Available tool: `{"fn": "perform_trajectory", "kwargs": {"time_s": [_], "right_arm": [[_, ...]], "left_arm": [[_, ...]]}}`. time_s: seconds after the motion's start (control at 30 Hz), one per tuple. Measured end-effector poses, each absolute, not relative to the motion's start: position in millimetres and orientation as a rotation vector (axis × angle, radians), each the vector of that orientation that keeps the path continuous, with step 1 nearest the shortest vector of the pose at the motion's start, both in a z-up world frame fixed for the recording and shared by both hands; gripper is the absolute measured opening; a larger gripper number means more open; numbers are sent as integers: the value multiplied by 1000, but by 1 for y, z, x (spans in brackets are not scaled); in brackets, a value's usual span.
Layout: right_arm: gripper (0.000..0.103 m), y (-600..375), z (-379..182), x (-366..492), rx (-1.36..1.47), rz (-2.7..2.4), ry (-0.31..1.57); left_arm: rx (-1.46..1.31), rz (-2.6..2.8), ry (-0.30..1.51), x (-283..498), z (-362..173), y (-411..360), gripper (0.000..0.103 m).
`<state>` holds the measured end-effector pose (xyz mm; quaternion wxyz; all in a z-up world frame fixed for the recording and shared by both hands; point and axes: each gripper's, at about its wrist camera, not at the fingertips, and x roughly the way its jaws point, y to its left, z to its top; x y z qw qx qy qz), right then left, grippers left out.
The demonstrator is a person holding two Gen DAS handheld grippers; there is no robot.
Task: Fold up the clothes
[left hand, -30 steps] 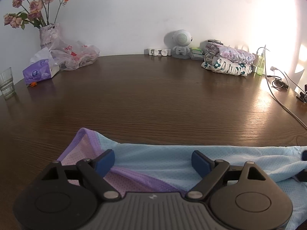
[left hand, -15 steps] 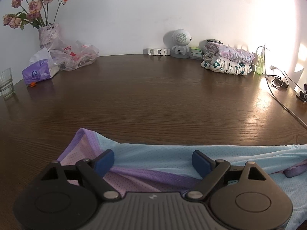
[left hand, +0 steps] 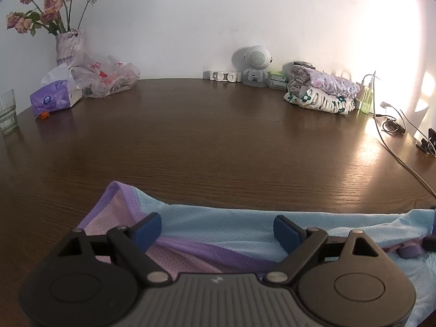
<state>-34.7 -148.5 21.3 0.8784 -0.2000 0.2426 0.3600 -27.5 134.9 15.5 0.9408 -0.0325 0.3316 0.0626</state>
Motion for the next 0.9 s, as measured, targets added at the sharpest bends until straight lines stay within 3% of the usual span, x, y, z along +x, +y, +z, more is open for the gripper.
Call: {"fn": "perform_trajectory", "kwargs": {"time_s": [0.03, 0.07, 0.3, 0.57, 0.67, 0.7, 0.77, 0.9], "right_arm": [[25, -146, 18, -32, -414, 755, 528], [8, -144, 16, -30, -413, 757, 545], [7, -147, 23, -85, -618, 661, 80], [7, -155, -7, -117, -896, 788, 102], [15, -164, -3, -118, -859, 834, 153], [33, -168, 1, -116, -827, 849, 173], [47, -178, 14, -110, -739, 876, 199], [46, -194, 43, -95, -457, 936, 239]], "left_arm": [[-62, 129, 678, -27, 15, 134, 90], [-58, 129, 680, -27, 15, 134, 90], [-44, 130, 686, -26, 15, 132, 91], [-110, 111, 661, -30, 17, 143, 91], [-173, 94, 637, -33, 18, 152, 91], [-184, 99, 633, -34, 19, 154, 91], [-200, 111, 627, -34, 19, 156, 91], [-235, 114, 610, -37, 19, 160, 91]]}}
